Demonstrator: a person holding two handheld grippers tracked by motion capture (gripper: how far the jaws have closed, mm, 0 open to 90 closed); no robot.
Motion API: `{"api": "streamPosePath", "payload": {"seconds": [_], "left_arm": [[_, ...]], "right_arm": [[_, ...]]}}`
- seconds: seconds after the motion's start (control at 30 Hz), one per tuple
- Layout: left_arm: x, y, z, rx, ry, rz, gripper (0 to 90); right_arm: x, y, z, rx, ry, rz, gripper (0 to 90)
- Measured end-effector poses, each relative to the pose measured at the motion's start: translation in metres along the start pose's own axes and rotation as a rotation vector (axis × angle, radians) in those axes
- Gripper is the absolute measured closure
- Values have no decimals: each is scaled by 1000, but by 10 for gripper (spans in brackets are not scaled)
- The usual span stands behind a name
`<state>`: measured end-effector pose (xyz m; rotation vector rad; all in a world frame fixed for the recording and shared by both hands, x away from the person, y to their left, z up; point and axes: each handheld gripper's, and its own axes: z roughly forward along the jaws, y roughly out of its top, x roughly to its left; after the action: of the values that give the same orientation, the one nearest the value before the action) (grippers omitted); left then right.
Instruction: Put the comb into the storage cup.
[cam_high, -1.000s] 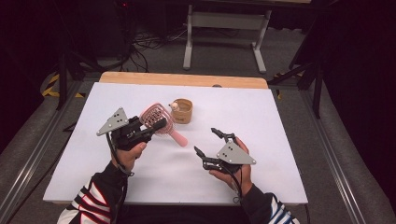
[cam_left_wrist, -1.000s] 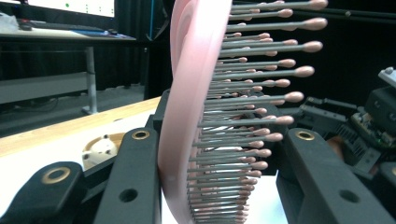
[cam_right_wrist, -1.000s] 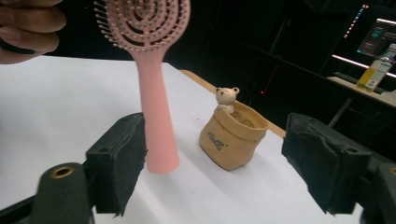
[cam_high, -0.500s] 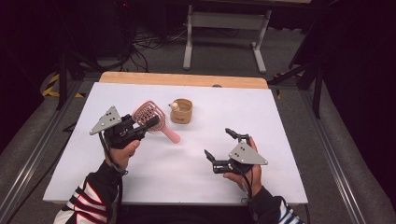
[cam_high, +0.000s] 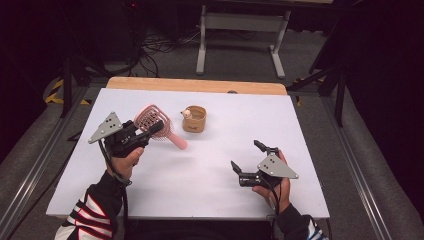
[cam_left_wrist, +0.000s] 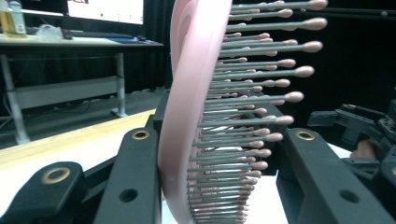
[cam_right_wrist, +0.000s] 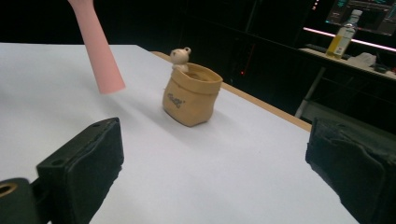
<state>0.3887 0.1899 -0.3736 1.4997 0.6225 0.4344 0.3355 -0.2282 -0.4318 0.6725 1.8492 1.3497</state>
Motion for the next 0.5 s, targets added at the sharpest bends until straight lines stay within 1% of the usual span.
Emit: {"api": "streamPosePath", "payload": {"seconds": [0.07,0.17,0.2,0.3,0.37,0.43,0.5], "left_arm": [[2,2,-2,-7,10,4,632],[5,5,-3,-16,12,-1,632],[9,9,-4,-25,24,6,632],[14,16,-3,-40,27,1,632],[17,22,-1,-35,40,17,632],[18,24,0,-36,40,18,632],[20,32,3,-40,41,24,632]], "right_arm": [[-2,-3,-3,11,-20,-15,52],[-7,-7,-8,11,-19,4,53],[-8,-9,-10,9,-17,10,53],[-12,-12,-12,12,-22,25,59],[-13,-13,-12,15,-28,33,60],[-13,-13,-12,17,-30,31,60],[-11,-12,-10,18,-26,20,60]]}}
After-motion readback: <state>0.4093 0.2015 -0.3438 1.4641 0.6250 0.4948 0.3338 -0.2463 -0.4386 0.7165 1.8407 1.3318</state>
